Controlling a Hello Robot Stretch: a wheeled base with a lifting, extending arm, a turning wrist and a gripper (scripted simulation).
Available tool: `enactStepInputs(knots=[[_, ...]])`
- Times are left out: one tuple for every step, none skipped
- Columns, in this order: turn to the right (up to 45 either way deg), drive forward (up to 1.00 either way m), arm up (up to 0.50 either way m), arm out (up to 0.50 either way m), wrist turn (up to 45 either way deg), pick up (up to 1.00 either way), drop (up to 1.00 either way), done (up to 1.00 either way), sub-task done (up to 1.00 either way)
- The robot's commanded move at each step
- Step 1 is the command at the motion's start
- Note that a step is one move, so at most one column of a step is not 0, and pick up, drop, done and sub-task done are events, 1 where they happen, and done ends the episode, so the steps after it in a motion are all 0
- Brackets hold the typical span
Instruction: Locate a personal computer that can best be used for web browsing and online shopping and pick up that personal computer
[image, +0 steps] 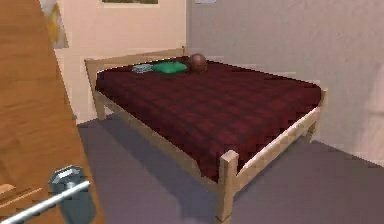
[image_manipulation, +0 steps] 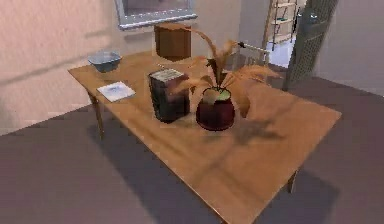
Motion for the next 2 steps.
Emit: enactStepInputs(knots=[[27.0, 0.00, 0.00, 0.00, 0.0, 0.00, 0.00, 0.00, 0.00], [0.0, 0.85, 0.00, 0.00, 0.0, 0.00, 0.00, 0.00, 0.00]])
